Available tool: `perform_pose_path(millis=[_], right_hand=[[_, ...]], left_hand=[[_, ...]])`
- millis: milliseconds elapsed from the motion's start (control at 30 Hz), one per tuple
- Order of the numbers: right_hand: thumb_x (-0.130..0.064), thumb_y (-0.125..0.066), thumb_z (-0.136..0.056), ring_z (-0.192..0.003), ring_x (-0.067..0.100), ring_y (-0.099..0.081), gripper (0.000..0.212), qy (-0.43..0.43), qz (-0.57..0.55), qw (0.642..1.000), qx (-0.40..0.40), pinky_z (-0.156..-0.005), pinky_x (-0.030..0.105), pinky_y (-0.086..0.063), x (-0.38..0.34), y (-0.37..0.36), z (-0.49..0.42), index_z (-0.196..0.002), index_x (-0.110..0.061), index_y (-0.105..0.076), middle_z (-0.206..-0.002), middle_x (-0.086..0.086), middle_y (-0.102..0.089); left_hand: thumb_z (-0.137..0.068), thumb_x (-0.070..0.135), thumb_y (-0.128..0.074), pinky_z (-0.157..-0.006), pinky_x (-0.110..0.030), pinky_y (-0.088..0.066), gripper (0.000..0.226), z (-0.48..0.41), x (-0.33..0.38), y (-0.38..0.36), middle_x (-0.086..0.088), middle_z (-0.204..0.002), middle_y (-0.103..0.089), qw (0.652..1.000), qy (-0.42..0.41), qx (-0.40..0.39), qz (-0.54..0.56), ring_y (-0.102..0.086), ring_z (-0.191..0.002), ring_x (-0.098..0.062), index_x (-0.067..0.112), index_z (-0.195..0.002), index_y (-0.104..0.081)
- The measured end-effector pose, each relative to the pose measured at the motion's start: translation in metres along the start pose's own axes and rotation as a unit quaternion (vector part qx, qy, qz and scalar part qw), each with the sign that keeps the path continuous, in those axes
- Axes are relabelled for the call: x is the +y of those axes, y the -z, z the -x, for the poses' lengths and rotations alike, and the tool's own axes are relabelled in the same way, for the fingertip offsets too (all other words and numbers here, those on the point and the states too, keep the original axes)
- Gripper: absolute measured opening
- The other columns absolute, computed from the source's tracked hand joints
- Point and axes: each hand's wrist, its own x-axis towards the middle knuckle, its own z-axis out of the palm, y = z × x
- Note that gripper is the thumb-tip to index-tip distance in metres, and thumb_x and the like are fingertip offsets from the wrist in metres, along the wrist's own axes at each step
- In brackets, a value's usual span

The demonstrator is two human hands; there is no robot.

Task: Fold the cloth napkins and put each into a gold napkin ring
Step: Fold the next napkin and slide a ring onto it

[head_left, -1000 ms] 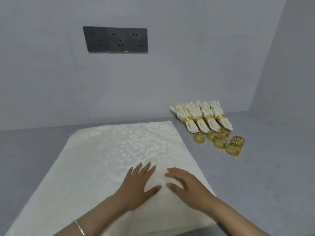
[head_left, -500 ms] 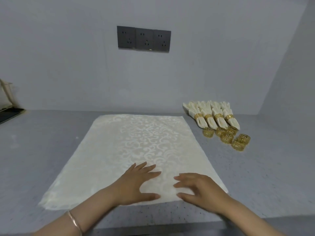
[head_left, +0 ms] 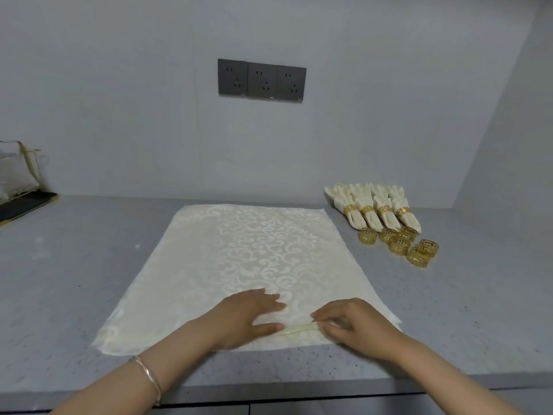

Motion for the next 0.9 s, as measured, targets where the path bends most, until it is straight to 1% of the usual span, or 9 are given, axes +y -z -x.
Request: perform_pose_path(millis=[167, 300, 467, 533, 600, 700, 767, 833, 900], right_hand=[[-0.032, -0.058, -0.091, -0.098, -0.008, -0.060, 0.021, -0.025, -0.044, 0.999, 0.010, -0.089, 0.017, -0.047, -0.001, 0.002, 0.000, -0.106, -0.029, -0.072, -0.105, -0.020, -0.068], [-0.027, -0.061, -0.091, -0.095, -0.010, -0.059, 0.018, -0.024, -0.051, 0.996, 0.072, -0.084, 0.008, -0.042, 0.000, 0.007, -0.002, -0.104, -0.025, -0.073, -0.100, -0.024, -0.067], [-0.039, -0.055, -0.093, -0.107, -0.013, -0.050, 0.029, 0.002, 0.093, 0.995, -0.028, -0.093, 0.010, -0.039, 0.016, 0.014, -0.002, -0.121, -0.037, -0.062, -0.117, -0.031, -0.055], [-0.042, -0.050, -0.095, -0.089, -0.009, -0.058, 0.024, -0.019, 0.072, 0.997, -0.018, -0.075, 0.013, -0.044, 0.023, 0.021, -0.003, -0.110, -0.037, -0.067, -0.098, -0.029, -0.064], [-0.041, -0.049, -0.094, -0.069, -0.004, -0.059, 0.025, -0.032, -0.027, 0.999, -0.010, -0.063, 0.015, -0.039, 0.023, 0.034, -0.005, -0.089, -0.030, -0.071, -0.072, -0.019, -0.066], [-0.028, -0.054, -0.095, -0.060, -0.006, -0.054, 0.024, -0.042, -0.133, 0.990, -0.023, -0.063, 0.010, -0.037, 0.017, 0.056, -0.010, -0.079, -0.027, -0.072, -0.062, -0.021, -0.060], [-0.050, -0.056, -0.090, -0.061, 0.003, -0.046, 0.039, -0.047, -0.143, 0.987, -0.049, -0.065, 0.019, -0.035, 0.023, 0.068, -0.012, -0.081, -0.016, -0.073, -0.065, -0.013, -0.052], [-0.065, -0.054, -0.084, -0.063, 0.020, -0.039, 0.061, -0.066, -0.140, 0.980, -0.122, -0.066, 0.031, -0.033, 0.034, 0.081, -0.011, -0.088, -0.006, -0.069, -0.069, 0.005, -0.044], [-0.061, -0.058, -0.084, -0.063, 0.025, -0.041, 0.048, -0.098, -0.141, 0.954, -0.244, -0.066, 0.030, -0.035, 0.037, 0.093, -0.010, -0.086, -0.015, -0.071, -0.069, 0.007, -0.047]], left_hand=[[-0.089, 0.069, -0.033, -0.116, -0.027, -0.018, 0.057, 0.006, -0.008, 0.001, 0.027, -0.151, -0.025, 1.000, -0.002, -0.008, 0.002, -0.017, -0.142, 0.002, 0.047, -0.141, -0.035], [-0.100, 0.046, -0.038, -0.112, -0.024, -0.028, 0.040, 0.011, -0.017, 0.013, 0.022, -0.146, -0.039, 1.000, 0.015, 0.019, -0.020, -0.034, -0.136, -0.002, 0.043, -0.139, -0.042], [-0.099, 0.028, -0.048, -0.099, -0.020, -0.037, 0.033, 0.026, -0.038, 0.038, 0.021, -0.136, -0.052, 0.997, 0.061, 0.030, -0.038, -0.048, -0.126, -0.004, 0.038, -0.131, -0.055], [-0.099, 0.027, -0.048, -0.095, -0.023, -0.043, 0.029, 0.032, -0.050, 0.048, 0.019, -0.128, -0.059, 0.995, 0.088, 0.045, -0.035, -0.054, -0.118, -0.007, 0.034, -0.125, -0.061], [-0.100, 0.029, -0.047, -0.087, -0.025, -0.046, 0.022, 0.034, -0.065, 0.055, 0.016, -0.108, -0.067, 0.992, 0.119, 0.042, -0.017, -0.061, -0.100, -0.009, 0.030, -0.105, -0.068], [-0.099, 0.029, -0.047, -0.068, -0.024, -0.039, 0.031, 0.035, -0.075, 0.065, 0.015, -0.066, -0.053, 0.992, 0.110, 0.011, 0.059, -0.046, -0.061, -0.003, 0.026, -0.069, -0.053], [-0.099, 0.031, -0.049, -0.058, -0.018, -0.031, 0.036, 0.034, -0.072, 0.076, 0.013, -0.056, -0.040, 0.990, 0.101, -0.016, 0.101, -0.035, -0.050, -0.003, 0.016, -0.066, -0.049], [-0.095, 0.040, -0.053, -0.059, -0.013, -0.035, 0.034, 0.033, -0.066, 0.090, 0.015, -0.060, -0.048, 0.984, 0.122, -0.084, 0.104, -0.043, -0.054, 0.001, 0.014, -0.075, -0.060], [-0.090, 0.049, -0.059, -0.077, -0.017, -0.047, 0.026, 0.032, -0.059, 0.103, 0.018, -0.077, -0.065, 0.959, 0.156, -0.202, 0.120, -0.061, -0.075, -0.002, 0.025, -0.085, -0.069]])
